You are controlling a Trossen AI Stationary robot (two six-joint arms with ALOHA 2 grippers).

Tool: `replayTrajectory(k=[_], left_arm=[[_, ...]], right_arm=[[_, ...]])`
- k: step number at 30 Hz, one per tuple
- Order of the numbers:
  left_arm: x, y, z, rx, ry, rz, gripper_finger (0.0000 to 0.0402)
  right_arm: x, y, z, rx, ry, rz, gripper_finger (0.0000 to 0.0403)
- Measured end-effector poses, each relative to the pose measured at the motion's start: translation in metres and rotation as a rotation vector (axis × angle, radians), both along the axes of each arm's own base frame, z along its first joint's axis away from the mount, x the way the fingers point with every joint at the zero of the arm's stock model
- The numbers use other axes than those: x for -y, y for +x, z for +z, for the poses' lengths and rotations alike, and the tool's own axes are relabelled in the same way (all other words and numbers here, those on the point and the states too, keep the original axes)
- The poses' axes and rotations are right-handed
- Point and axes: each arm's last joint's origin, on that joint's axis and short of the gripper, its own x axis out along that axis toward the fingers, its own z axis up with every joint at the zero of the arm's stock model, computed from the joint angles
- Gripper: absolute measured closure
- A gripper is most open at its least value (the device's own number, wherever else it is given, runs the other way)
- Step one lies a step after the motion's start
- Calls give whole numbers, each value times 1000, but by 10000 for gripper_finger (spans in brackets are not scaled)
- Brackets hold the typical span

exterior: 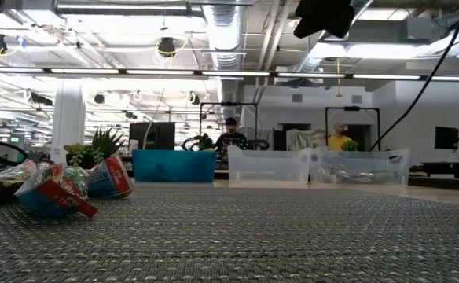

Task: Pick and place Granola Bars by type
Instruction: Put the red granola bar into the left transparent bin

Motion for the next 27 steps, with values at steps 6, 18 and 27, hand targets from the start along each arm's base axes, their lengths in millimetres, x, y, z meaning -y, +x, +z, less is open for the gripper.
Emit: replayTrajectory(k=[6, 18, 27], left_arm=[[4, 6, -17, -119, 50, 15, 233], [4, 3, -29, -258, 116, 55, 233], [-1, 0, -44, -255, 91, 58, 233]], right_arm=[[-1, 0, 0, 1, -4, 17, 265], [-1, 0, 0, 4, -3, 17, 265], [-1, 3, 3, 43, 10, 16, 265]])
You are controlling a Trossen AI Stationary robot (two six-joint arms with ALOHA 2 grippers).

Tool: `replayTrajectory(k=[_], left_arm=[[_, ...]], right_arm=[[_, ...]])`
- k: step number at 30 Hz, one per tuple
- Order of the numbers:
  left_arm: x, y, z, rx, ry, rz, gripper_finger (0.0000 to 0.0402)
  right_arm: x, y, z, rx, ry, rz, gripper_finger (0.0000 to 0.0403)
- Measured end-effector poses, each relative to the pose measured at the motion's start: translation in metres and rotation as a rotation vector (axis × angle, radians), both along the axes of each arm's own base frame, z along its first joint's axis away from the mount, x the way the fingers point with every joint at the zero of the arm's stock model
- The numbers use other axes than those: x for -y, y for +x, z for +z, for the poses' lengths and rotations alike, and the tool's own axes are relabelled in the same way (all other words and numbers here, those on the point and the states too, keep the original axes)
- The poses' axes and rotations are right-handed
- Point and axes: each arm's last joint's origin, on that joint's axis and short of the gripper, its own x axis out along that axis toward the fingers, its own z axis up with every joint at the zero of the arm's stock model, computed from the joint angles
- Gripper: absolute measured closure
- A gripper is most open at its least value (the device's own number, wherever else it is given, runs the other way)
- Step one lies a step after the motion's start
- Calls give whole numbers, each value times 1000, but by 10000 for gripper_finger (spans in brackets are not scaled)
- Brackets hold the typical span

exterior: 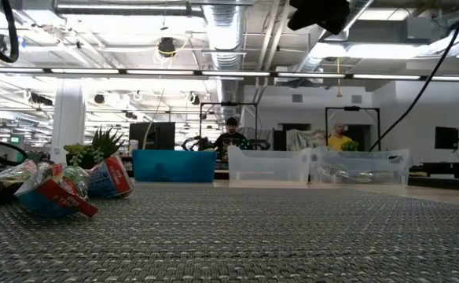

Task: Pick and place Granola Bars by type
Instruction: Put the red granola bar into the left transparent bin

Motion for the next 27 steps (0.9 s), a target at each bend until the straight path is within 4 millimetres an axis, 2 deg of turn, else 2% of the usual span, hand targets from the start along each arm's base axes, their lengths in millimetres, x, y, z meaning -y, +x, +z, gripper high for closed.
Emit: replayTrajectory(k=[4, 8, 13, 21, 27], left_arm=[[-1, 0, -1, 6, 15, 1, 233], [1, 0, -12, -24, -24, -3, 242], [2, 1, -21, -58, -43, -50, 286], [3, 3, -21, -37, -64, -79, 387], [4, 10, -17, 4, -80, -121, 398]], right_arm=[[0, 0, 0, 3, 1, 0, 265], [0, 0, 0, 4, 1, 0, 265], [0, 1, 0, 9, -8, 11, 265], [0, 1, 0, 9, -8, 11, 265], [0, 1, 0, 9, -14, 19, 265]])
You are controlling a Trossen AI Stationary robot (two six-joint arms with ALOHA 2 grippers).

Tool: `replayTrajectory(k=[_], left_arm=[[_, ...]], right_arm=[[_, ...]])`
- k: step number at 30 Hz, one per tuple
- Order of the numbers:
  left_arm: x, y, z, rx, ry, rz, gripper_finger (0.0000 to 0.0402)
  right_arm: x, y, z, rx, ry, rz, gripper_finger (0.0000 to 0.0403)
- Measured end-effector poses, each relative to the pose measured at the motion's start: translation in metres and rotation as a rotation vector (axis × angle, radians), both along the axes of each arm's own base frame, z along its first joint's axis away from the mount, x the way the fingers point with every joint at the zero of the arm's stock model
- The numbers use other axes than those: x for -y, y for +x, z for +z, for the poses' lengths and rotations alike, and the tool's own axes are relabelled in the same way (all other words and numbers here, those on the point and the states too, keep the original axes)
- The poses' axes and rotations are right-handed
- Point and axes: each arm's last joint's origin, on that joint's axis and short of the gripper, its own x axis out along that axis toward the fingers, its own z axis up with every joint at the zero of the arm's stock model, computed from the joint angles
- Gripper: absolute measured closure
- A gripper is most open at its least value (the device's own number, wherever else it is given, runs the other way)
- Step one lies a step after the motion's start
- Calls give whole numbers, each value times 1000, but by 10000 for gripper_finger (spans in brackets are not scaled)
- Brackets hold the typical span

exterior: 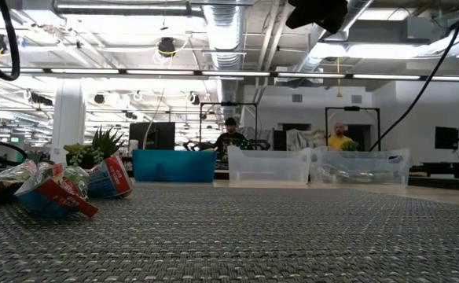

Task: Pick and place Granola Bars by type
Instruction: Put the red granola bar into the left transparent bin

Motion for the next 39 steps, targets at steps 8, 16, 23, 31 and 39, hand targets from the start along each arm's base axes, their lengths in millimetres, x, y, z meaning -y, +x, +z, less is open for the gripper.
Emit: replayTrajectory(k=[8, 16, 23, 31, 39], left_arm=[[12, 28, 21, 216, -3, 13, 401], [13, 64, 57, 543, 126, 58, 401], [-2, 107, 96, 842, 272, -17, 401], [-54, 166, 130, 1020, 440, -163, 401], [-144, 221, 146, 1152, 510, -268, 401]], right_arm=[[-2, 1, 1, 1, 19, 64, 265], [-4, 2, 11, 77, 61, 142, 265], [3, -12, 28, 126, 26, 197, 265], [26, -40, 39, 271, 24, 178, 265], [65, -74, 47, 357, -24, -29, 265]])
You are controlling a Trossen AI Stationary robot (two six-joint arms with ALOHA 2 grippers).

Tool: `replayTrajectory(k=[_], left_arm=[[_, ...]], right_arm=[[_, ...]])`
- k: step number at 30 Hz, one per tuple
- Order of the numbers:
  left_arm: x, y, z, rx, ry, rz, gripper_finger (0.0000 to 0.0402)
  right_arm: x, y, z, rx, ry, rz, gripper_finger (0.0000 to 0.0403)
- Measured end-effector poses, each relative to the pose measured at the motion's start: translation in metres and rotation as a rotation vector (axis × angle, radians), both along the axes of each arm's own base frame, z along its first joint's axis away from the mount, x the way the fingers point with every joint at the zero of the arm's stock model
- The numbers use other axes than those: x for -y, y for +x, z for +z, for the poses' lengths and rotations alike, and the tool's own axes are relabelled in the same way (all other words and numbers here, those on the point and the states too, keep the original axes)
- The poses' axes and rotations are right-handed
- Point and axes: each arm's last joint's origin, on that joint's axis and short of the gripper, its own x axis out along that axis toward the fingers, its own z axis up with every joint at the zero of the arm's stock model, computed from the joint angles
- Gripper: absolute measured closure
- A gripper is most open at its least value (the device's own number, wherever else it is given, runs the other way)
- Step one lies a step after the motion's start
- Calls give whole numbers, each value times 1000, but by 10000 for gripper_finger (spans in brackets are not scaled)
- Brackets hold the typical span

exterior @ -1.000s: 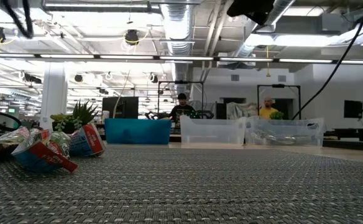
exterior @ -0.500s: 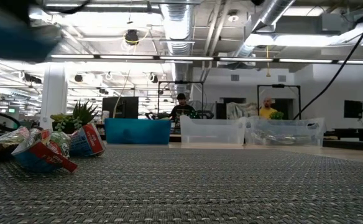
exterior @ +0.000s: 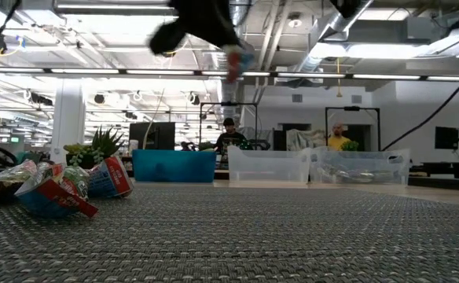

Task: Pick and place Granola Bars by type
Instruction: Put the red granola bar into the left transparent bin

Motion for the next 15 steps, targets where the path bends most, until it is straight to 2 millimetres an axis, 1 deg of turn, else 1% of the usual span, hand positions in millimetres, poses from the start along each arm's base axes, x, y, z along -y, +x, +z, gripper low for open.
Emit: replayTrajectory(k=[3, 7, 11, 15], left_arm=[[-40, 12, 5, 42, 15, -23, 401], [-93, 20, 13, 128, 24, -30, 401], [-142, 17, 19, 187, 36, -21, 401], [-188, 7, 20, 204, 43, -3, 401]], right_arm=[[18, -7, 4, 12, -40, -143, 265], [48, -5, -1, -31, -57, -359, 265], [83, 2, -12, -96, -41, -530, 265], [114, 6, -25, -156, -13, -662, 265]])
